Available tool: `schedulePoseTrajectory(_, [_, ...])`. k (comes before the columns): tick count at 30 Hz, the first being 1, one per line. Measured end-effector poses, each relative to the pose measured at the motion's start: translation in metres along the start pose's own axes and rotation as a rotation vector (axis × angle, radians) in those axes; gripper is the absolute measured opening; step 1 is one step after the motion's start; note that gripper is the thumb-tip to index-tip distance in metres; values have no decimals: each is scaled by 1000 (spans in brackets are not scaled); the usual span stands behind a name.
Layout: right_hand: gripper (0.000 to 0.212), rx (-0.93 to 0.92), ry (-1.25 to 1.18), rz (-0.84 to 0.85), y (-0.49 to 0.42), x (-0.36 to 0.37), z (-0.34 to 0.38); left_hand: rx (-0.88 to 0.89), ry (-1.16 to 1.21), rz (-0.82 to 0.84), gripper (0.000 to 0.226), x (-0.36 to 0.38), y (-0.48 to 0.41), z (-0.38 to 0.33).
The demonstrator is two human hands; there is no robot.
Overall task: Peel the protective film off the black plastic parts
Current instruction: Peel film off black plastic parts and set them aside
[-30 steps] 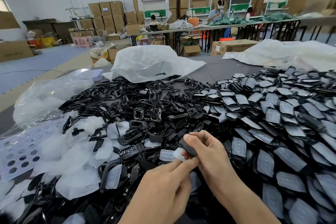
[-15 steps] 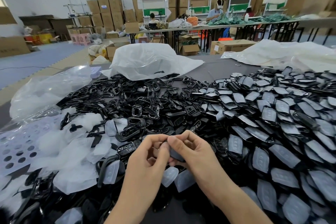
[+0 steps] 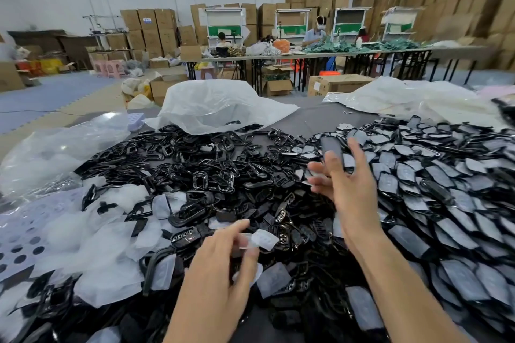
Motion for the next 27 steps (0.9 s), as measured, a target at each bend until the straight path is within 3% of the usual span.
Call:
schedulePoseTrajectory(1, [80, 4, -48, -71, -12, -7, 5, 92, -115, 12, 37, 4, 7, 1])
schedulePoseTrajectory(3, [101, 38, -89, -142, -22, -13, 8, 198, -287, 21, 54, 9, 16, 7])
schedulePoseTrajectory(6, [96, 39, 35, -84, -7, -8, -8, 236, -481, 8, 66, 12, 19, 16])
schedulePoseTrajectory(10, [65, -78, 451, 226, 34, 17, -38, 131, -662, -14, 53, 15, 3, 27])
schedulePoseTrajectory(13, [57, -247, 934, 588, 56, 35, -59, 100, -687, -44, 40, 15, -18, 32])
schedulePoseTrajectory(15, [54, -210, 1154, 730, 63, 38, -69, 96, -720, -55, 44, 14, -28, 33])
schedulePoseTrajectory(22, [39, -196, 1021, 655, 59, 35, -70, 132, -643, -141, 36, 15, -30, 37])
schedulePoseTrajectory(27, [37, -185, 922, 600, 61, 33, -65, 63, -544, -163, 32, 7, -31, 33])
Point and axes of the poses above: each hand's wrist, its own y-axis away from the middle knuckle, its own x-axis out of the palm, z = x × y, the point moved 2 cm from there along -y, towards the middle knuckle, and after that the axes turned 10 degrees about -x, right-handed, at the moved point
